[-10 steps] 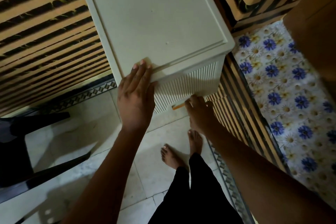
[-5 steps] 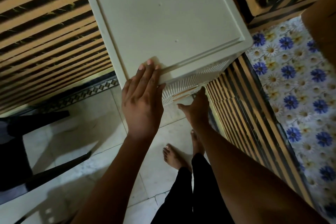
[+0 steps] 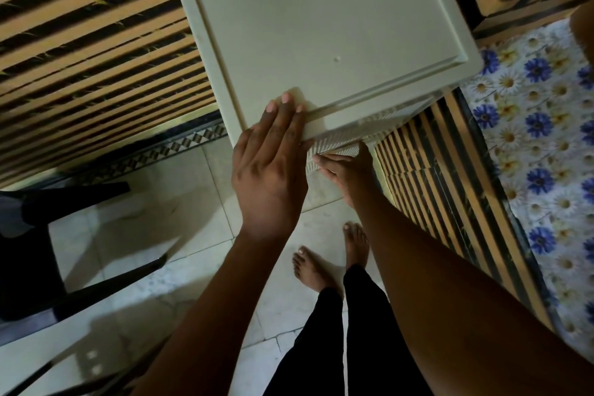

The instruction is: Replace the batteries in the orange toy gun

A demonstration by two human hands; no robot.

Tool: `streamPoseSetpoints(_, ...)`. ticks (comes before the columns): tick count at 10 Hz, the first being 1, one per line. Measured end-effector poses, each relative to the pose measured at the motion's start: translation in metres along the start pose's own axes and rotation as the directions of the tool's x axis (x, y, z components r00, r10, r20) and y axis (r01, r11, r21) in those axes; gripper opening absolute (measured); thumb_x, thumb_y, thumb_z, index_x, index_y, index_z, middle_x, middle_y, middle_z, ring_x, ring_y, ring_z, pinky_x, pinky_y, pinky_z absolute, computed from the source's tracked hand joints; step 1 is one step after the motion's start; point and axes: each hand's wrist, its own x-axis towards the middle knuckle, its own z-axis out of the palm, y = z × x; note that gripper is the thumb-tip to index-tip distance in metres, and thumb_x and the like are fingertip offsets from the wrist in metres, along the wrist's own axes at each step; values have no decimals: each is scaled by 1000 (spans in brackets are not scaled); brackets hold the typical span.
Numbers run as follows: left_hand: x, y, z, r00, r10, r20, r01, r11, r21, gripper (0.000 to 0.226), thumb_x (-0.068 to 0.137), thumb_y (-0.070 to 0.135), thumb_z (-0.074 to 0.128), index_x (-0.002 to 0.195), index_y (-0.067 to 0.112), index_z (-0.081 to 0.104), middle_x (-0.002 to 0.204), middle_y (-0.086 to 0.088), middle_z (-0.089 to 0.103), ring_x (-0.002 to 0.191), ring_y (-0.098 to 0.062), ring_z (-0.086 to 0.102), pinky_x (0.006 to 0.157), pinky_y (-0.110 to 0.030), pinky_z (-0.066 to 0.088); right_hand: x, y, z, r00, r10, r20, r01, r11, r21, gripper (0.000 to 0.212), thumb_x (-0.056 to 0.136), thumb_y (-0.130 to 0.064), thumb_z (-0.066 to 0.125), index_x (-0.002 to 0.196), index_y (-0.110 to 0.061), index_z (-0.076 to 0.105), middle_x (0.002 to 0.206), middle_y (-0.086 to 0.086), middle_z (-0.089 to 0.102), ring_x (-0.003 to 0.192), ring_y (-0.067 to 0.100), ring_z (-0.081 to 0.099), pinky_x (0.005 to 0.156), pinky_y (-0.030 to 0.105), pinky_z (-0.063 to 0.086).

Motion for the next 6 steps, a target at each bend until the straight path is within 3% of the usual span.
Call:
streamPoseSetpoints(1, 0, 1, 0, 1000, 6, 4, -6, 1000, -7, 38, 106, 20, 63, 143, 11, 63, 153, -7, 56, 147, -23, 50, 114, -42, 44, -1, -3, 2, 1000, 5, -26, -6, 999, -49, 108, 63, 3, 92, 152, -18, 36, 130, 12, 69, 118, 26, 70, 91, 41, 63)
streamPoseSetpoints(2, 0, 1, 0, 1000, 6, -4, -6, 1000, -26, 37, 107, 21, 62, 143, 11, 64, 153, -8, 57, 146, -23, 51, 117, -39, 42, -3, 1, 4, 996, -11, -93, -6, 982, -187, 119, 43, -28, 100, 147, -23, 43, 131, 6, 68, 116, 23, 71, 92, 42, 62)
streamPoseSetpoints(3, 3, 5, -7, 1000, -11, 26, 13, 998, -55, 37, 106, 20, 61, 142, 12, 64, 153, -7, 57, 146, -23, 51, 117, -40, 42, -19, -3, 4, 992, -17, -124, -16, 965, -262, 103, 51, -33, 99, 142, -21, 51, 126, 9, 71, 111, 28, 72, 82, 33, 62)
streamPoseSetpoints(4, 7, 9, -20, 990, -60, 125, 76, 989, -126, 38, 102, 17, 65, 139, 11, 66, 152, -7, 58, 144, -24, 52, 118, -39, 42, -63, -25, 3, 987, -84, -137, 40, 953, -301, 57, 84, -8, 82, 135, -11, 59, 119, 17, 72, 101, 24, 72, 69, 22, 58)
streamPoseSetpoints(5, 17, 15, -50, 959, -166, 229, 228, 932, -281, 37, 100, 15, 69, 137, 14, 68, 144, -3, 66, 132, -19, 63, 113, -34, 50, -113, -52, -2, 973, -204, -108, 162, 937, -308, 34, 86, 1, 77, 117, -5, 67, 111, 22, 74, 99, 29, 72, 68, 21, 57)
streamPoseSetpoints(6, 21, 32, -94, 916, -324, 236, 396, 826, -402, 32, 97, 16, 73, 130, 14, 70, 128, 1, 73, 113, -11, 69, 99, -18, 54, -173, -89, 5, 950, -307, -58, 267, 895, -357, 23, 82, -5, 75, 102, -15, 72, 99, 9, 78, 99, 27, 74, 85, 43, 61)
